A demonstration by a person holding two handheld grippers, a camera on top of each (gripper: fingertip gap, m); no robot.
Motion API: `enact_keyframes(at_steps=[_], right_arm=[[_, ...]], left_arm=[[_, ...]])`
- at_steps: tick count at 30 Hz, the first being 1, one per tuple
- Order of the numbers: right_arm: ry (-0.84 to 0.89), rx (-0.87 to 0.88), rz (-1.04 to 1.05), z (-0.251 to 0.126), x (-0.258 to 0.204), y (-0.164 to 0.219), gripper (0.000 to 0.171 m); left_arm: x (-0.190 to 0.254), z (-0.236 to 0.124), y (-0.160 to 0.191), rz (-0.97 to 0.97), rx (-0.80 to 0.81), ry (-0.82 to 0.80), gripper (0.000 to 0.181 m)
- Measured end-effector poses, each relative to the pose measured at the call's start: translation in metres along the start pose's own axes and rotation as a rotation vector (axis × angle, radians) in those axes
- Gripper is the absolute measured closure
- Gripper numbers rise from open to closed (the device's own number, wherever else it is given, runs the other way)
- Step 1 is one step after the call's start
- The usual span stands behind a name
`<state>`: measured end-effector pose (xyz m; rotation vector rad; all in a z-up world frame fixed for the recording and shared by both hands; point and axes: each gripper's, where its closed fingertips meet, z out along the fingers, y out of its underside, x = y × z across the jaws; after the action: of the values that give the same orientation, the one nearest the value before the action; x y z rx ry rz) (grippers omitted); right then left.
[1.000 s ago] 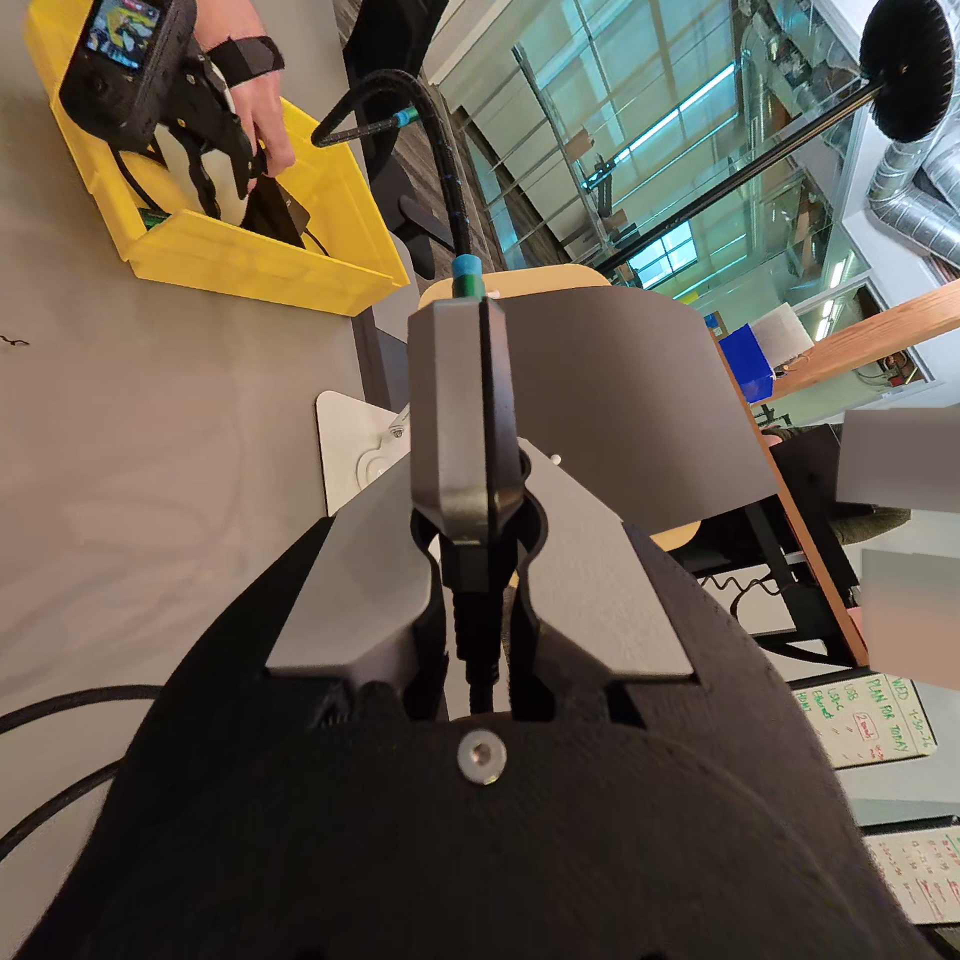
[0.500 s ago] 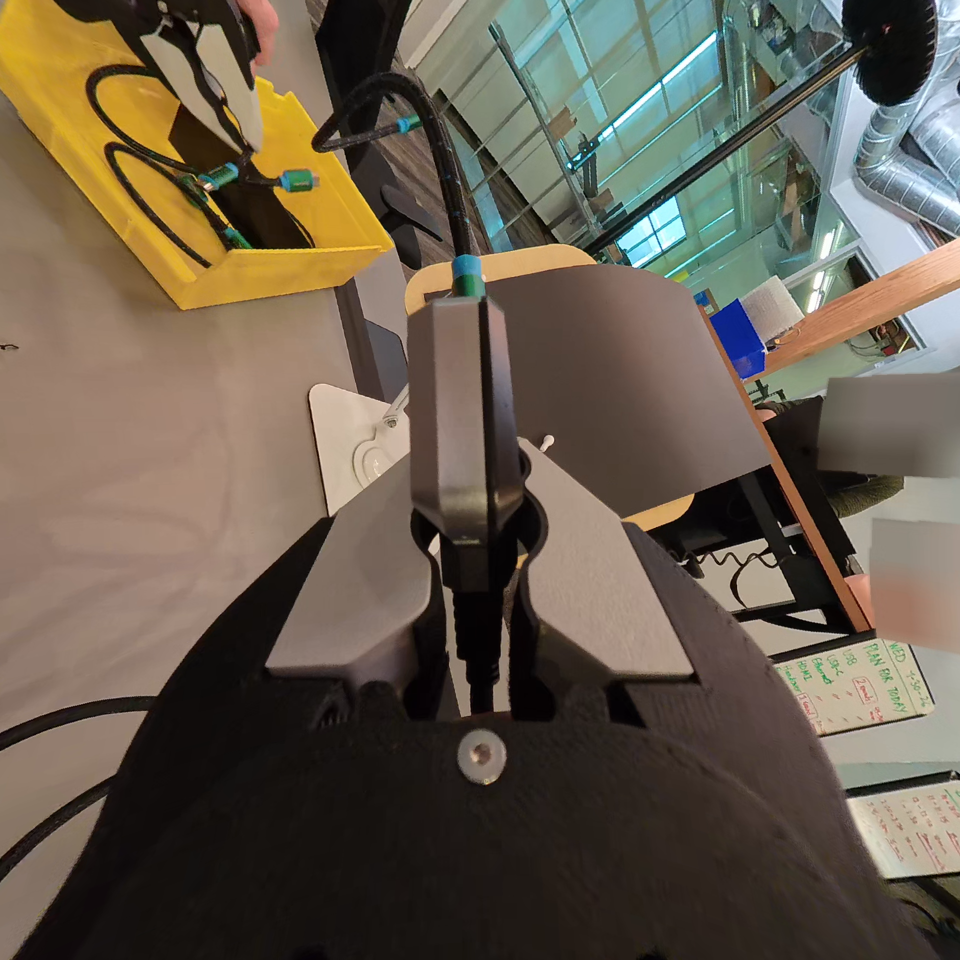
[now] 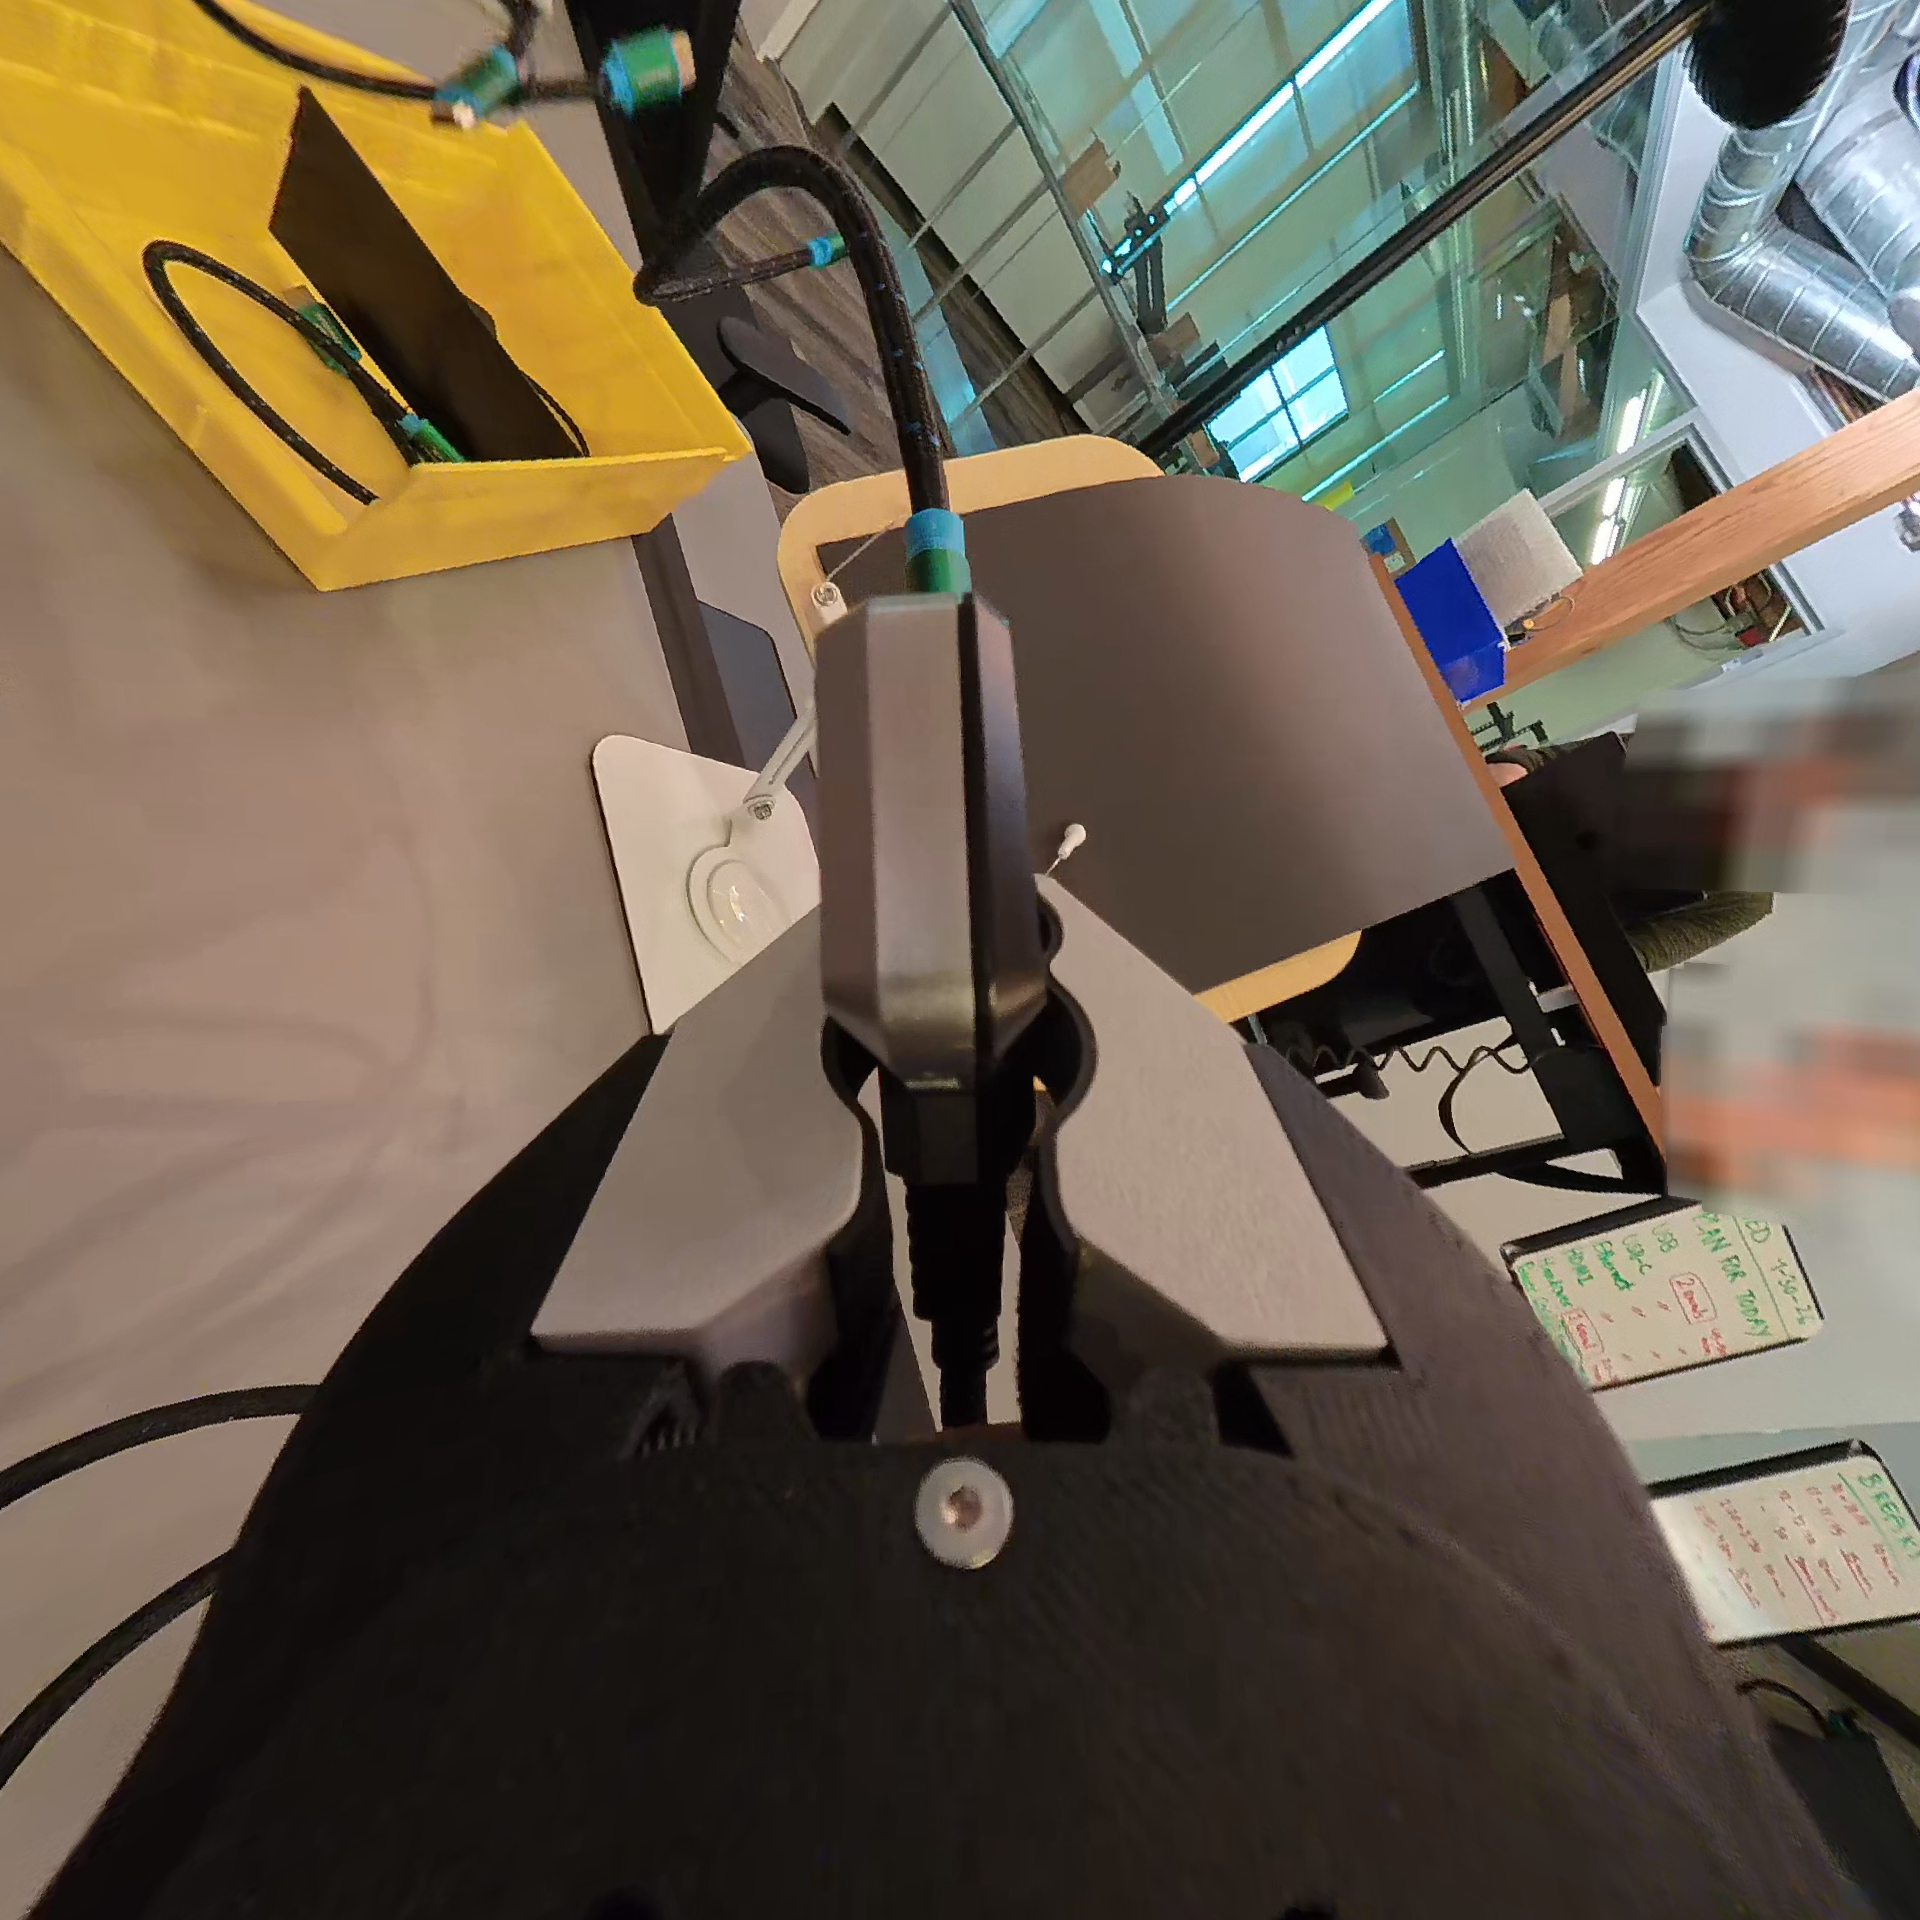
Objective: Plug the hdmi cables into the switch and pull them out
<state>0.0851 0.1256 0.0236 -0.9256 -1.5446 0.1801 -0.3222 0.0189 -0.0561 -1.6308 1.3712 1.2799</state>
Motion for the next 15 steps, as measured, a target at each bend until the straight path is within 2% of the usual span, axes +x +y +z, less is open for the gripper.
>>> enact_keyframes(at_steps=[6,11,15], right_arm=[[-0.023,-0.039,-0.028,-0.005,-0.016,0.007,0.152],[-0.031,-0.11,-0.037,-0.008,-0.039,0.023,0.152],[-0.015,-0.173,-0.018,-0.011,-0.053,0.04,0.152]], left_arm=[[-0.02,-0.056,-0.032,-0.102,0.091,0.027,0.176],[0.001,-0.095,-0.089,-0.154,0.221,0.087,0.175],[0.027,-0.109,-0.125,-0.142,0.263,0.136,0.175]])
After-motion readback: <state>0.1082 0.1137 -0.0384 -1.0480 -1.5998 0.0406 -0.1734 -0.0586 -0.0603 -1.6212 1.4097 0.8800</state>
